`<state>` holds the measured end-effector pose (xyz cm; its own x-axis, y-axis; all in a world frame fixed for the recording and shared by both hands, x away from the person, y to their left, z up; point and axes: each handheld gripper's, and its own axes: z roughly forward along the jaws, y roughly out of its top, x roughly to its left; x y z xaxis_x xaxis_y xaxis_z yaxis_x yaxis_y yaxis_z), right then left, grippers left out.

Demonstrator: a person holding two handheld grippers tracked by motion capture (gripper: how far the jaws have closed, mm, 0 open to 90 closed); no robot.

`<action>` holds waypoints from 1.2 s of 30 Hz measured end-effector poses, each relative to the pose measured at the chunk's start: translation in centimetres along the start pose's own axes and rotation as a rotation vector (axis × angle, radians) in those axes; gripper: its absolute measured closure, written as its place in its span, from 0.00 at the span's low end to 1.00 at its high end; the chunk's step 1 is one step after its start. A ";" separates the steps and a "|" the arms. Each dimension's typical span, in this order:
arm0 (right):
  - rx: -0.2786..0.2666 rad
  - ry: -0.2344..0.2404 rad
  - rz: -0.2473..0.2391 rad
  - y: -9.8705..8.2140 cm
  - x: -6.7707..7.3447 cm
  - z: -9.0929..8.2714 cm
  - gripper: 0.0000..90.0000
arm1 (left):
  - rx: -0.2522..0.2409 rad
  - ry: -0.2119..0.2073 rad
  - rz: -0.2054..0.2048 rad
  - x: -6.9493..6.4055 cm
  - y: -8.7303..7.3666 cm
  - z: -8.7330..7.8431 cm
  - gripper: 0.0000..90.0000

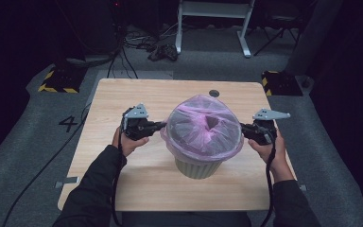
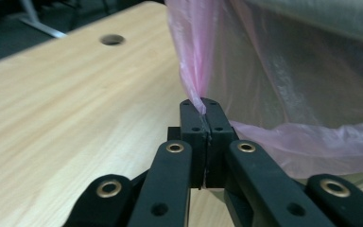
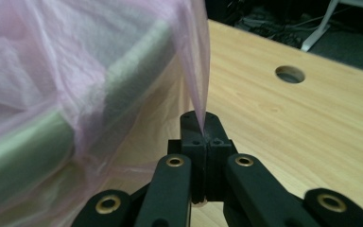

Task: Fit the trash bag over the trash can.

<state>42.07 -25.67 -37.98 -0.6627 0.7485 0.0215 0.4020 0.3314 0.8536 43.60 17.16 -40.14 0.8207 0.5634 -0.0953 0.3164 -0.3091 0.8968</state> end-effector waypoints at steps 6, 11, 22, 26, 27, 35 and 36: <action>-0.067 -0.097 0.006 0.7 -0.7 -1.9 1.00 | -0.108 0.066 -0.023 1.1 1.0 -2.4 0.67; -0.119 -0.129 0.012 1.3 -0.8 -2.9 1.00 | -0.161 0.054 0.021 0.7 2.3 -3.5 0.46; -0.113 -0.117 -0.028 3.3 -0.1 -2.2 0.96 | -0.126 -0.062 0.147 -1.2 6.7 -0.8 0.35; -0.101 -0.114 -0.042 3.5 -0.2 -1.9 0.96 | -0.112 -0.023 0.149 -0.7 6.9 0.1 0.52; -0.099 -0.115 -0.045 3.6 -0.2 -1.8 0.96 | -0.119 -0.019 0.145 -0.5 7.0 0.2 0.58; -0.082 -0.102 -0.037 4.1 -0.7 -1.1 0.98 | -0.125 0.031 0.178 0.6 7.0 2.1 1.00; -0.074 -0.104 -0.035 4.2 -0.7 -0.9 0.98 | -0.123 0.020 0.177 0.7 6.9 2.3 1.00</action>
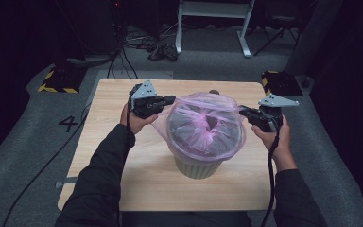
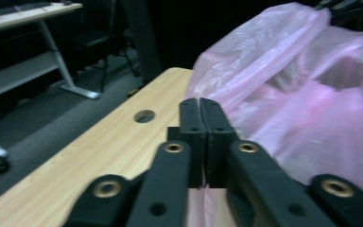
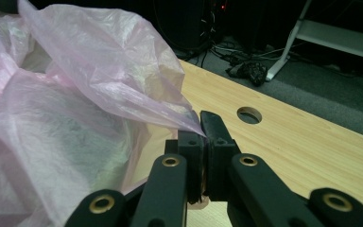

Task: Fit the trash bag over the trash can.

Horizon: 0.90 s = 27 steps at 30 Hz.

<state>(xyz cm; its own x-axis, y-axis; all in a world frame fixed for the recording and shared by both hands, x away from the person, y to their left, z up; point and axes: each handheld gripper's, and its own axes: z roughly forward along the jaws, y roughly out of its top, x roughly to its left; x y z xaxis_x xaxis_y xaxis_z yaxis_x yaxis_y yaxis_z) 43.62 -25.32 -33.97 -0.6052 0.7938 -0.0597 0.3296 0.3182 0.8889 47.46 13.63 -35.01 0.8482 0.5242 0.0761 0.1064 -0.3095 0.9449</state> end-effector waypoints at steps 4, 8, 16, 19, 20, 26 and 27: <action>0.027 0.003 0.010 0.0 -0.3 0.8 0.98 | 0.005 0.019 -0.011 0.2 -0.2 0.6 1.00; 0.032 0.003 0.024 -0.1 -0.6 1.1 0.99 | -0.036 0.019 -0.008 0.1 -0.3 -0.6 0.94; 0.025 0.001 0.020 0.0 -0.6 1.0 0.98 | -0.023 -0.055 -0.013 -0.1 -0.3 -1.9 0.58; 0.024 0.004 0.017 0.1 -0.4 1.2 0.96 | 0.034 -0.021 -0.023 0.3 -0.7 -1.1 0.57; 0.026 0.006 0.014 0.1 -0.4 1.3 0.96 | 0.038 -0.015 -0.026 0.5 -0.8 -0.8 0.63; 0.039 0.025 0.025 0.1 -0.7 2.0 0.98 | 0.037 -0.003 -0.028 1.0 -1.2 0.9 0.97; 0.043 0.025 0.027 0.0 -0.8 2.1 0.98 | 0.034 0.003 -0.028 1.1 -1.2 1.0 0.99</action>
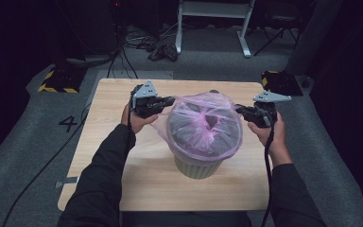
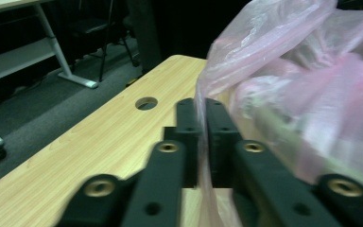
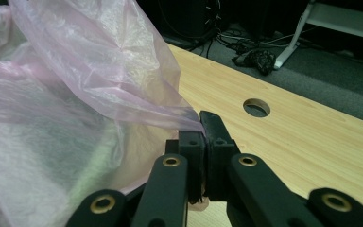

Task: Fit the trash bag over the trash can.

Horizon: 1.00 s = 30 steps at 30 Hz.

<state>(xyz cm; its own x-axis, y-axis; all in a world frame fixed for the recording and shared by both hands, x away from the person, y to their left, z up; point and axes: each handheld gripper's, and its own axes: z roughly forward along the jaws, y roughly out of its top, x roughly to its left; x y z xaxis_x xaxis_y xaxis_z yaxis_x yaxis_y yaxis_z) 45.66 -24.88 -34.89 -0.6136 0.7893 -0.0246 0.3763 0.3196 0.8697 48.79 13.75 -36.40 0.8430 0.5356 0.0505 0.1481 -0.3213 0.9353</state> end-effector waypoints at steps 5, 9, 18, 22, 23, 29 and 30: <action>0.021 0.000 0.030 -0.3 -0.6 0.7 0.99 | 0.030 0.048 -0.029 0.6 -0.2 1.0 1.00; 0.058 -0.002 0.053 -0.6 -1.1 1.2 1.00 | 0.079 0.061 -0.062 1.1 -0.6 2.1 1.00; 0.148 0.052 0.091 -2.4 -1.4 2.2 1.00 | 0.143 0.027 -0.105 1.0 -2.5 3.2 1.00; 0.151 0.068 0.082 -3.5 -1.2 1.4 0.99 | 0.134 0.018 -0.089 0.3 -3.4 2.0 1.00; 0.147 0.073 0.081 -3.8 -1.2 1.2 0.98 | 0.129 0.026 -0.081 0.0 -3.5 1.5 0.97; 0.097 0.034 0.027 -4.9 -1.1 -0.9 0.73 | 0.104 0.076 -0.121 -0.2 -3.5 -1.5 0.34; 0.077 0.037 0.021 -4.9 -1.2 -1.4 0.68 | 0.079 0.081 -0.137 0.0 -3.5 -2.5 0.29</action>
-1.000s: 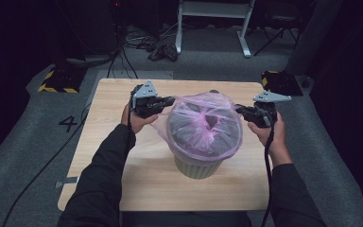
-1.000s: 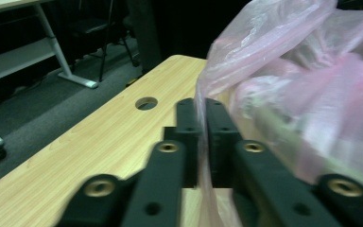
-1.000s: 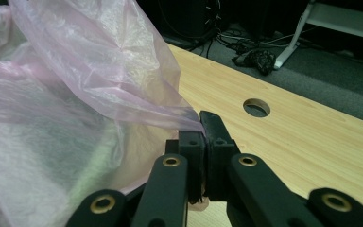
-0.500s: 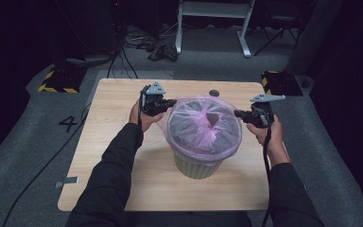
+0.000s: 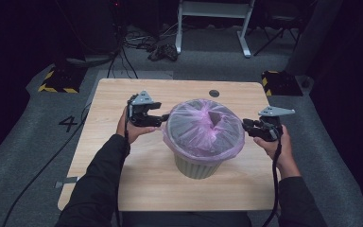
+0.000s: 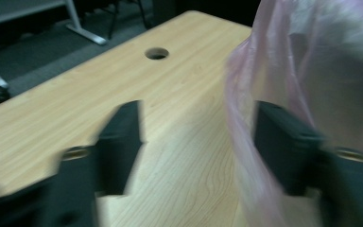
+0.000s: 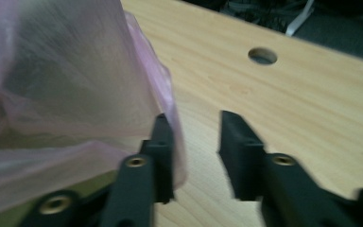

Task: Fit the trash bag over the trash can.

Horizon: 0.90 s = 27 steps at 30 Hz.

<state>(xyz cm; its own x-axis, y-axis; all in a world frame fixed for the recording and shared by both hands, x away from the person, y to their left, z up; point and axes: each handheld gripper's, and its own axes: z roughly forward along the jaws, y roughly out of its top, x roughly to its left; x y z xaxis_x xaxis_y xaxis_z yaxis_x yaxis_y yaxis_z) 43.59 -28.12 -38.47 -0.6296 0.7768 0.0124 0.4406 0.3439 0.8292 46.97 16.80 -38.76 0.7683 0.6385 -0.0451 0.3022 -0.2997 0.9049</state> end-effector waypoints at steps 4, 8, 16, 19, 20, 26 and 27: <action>-0.049 0.031 -0.073 -0.3 -0.1 -2.1 0.54 | -0.045 -0.034 0.012 0.2 -0.2 -2.6 0.25; -0.056 0.075 -0.159 -0.8 0.6 -3.7 0.47 | -0.050 -0.114 0.071 -1.5 -0.6 -4.2 0.23; -0.082 0.104 -0.296 -2.2 3.3 -6.3 0.26 | -0.022 -0.216 0.212 -6.6 -1.5 -4.9 0.22; -0.100 0.103 -0.346 -2.3 4.7 -6.8 0.25 | -0.024 -0.235 0.251 -7.8 -1.6 -5.1 0.22; -0.108 0.105 -0.363 -2.3 5.2 -6.9 0.24 | -0.023 -0.242 0.253 -8.1 -1.6 -5.1 0.22; -0.143 0.089 -0.458 -1.5 7.0 -7.2 0.22 | 0.017 -0.241 0.296 -9.4 -2.0 -4.6 0.22; -0.143 0.086 -0.467 -1.5 7.1 -7.1 0.22 | 0.018 -0.242 0.300 -9.6 -2.1 -4.4 0.23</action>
<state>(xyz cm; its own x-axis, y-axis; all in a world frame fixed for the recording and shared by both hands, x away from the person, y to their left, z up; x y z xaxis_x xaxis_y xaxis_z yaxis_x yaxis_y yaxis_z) 33.87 -26.84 -35.61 -0.7919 0.5086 -0.3379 0.0106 0.5648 0.8252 36.47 14.45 -38.36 0.9343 0.3356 0.1204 0.0518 -0.4619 0.8854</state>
